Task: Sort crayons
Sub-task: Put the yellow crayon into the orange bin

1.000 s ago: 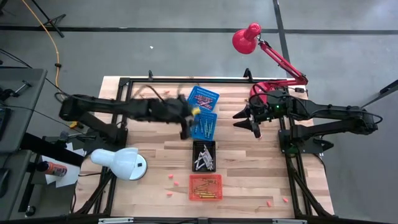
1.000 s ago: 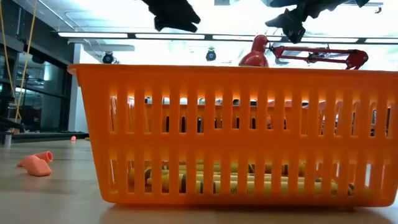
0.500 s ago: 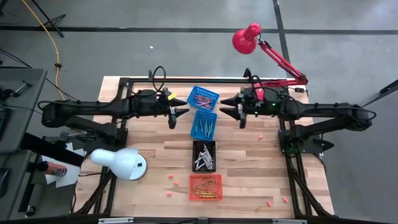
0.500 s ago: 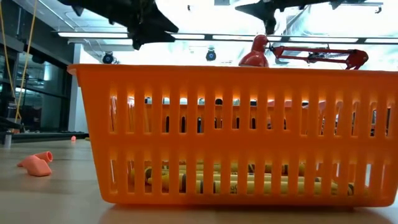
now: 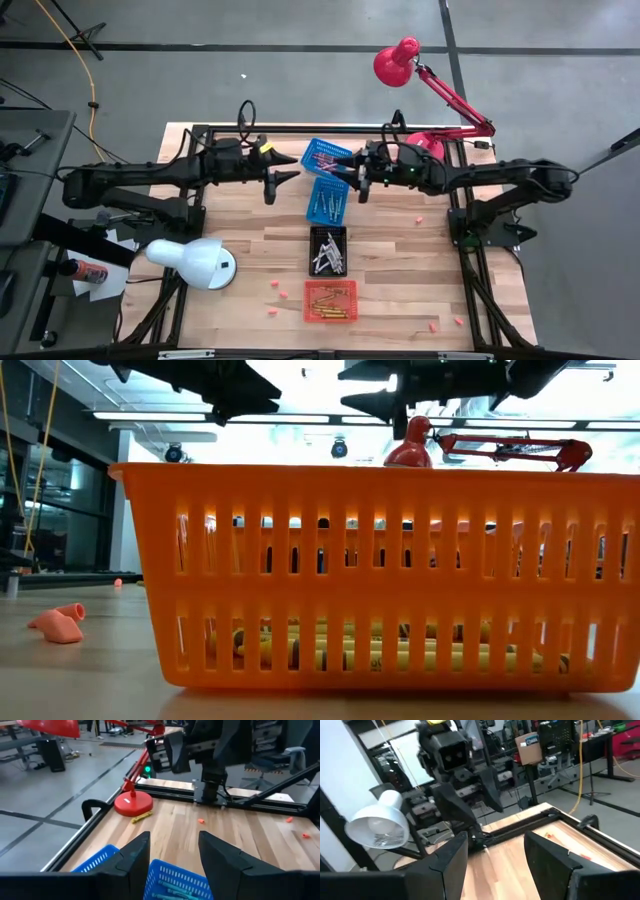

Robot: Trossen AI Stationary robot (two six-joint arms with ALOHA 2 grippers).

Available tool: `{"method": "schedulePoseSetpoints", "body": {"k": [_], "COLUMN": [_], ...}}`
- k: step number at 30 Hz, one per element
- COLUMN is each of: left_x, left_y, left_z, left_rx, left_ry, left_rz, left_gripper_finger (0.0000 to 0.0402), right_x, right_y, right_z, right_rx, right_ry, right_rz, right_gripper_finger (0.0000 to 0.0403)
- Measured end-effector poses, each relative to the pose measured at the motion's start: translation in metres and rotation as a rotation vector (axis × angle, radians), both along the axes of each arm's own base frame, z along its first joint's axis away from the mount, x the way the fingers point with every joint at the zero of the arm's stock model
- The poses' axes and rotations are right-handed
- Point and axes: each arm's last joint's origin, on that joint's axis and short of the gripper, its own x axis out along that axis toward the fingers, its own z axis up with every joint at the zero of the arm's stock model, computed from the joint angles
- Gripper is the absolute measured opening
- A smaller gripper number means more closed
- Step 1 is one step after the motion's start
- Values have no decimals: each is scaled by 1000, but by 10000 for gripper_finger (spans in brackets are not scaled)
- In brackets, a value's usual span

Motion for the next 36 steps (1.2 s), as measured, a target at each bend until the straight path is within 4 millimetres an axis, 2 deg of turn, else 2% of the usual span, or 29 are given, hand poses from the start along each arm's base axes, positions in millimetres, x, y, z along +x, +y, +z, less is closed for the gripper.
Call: {"method": "schedulePoseSetpoints", "body": {"k": [10,17,23,26,29,32,36], "left_x": [-1,-1,-2,-4,-10,-19,-29], "left_y": [3,3,8,12,26,49,85], "left_z": [0,0,0,-1,-12,-34,-72], "left_rx": [-41,-140,-239,-223,-251,-305,-548], "left_ry": [-8,-32,-68,-79,-77,-7,64], "left_rz": [23,51,173,351,703,993,1246], "left_gripper_finger": [159,159,159,159,159,159,159], "right_x": [-1,-1,0,0,0,0,0], "right_y": [-4,-5,-5,-5,-5,-5,-5], "right_z": [8,7,4,3,0,-1,-2], "right_rx": [-56,-67,-63,-60,-56,-52,-50], "right_ry": [-87,-67,-44,-28,-4,14,26], "right_rz": [-14,-16,-15,-15,-14,-14,-14], "right_gripper_finger": [188,188,188,188,188,188,188]}}
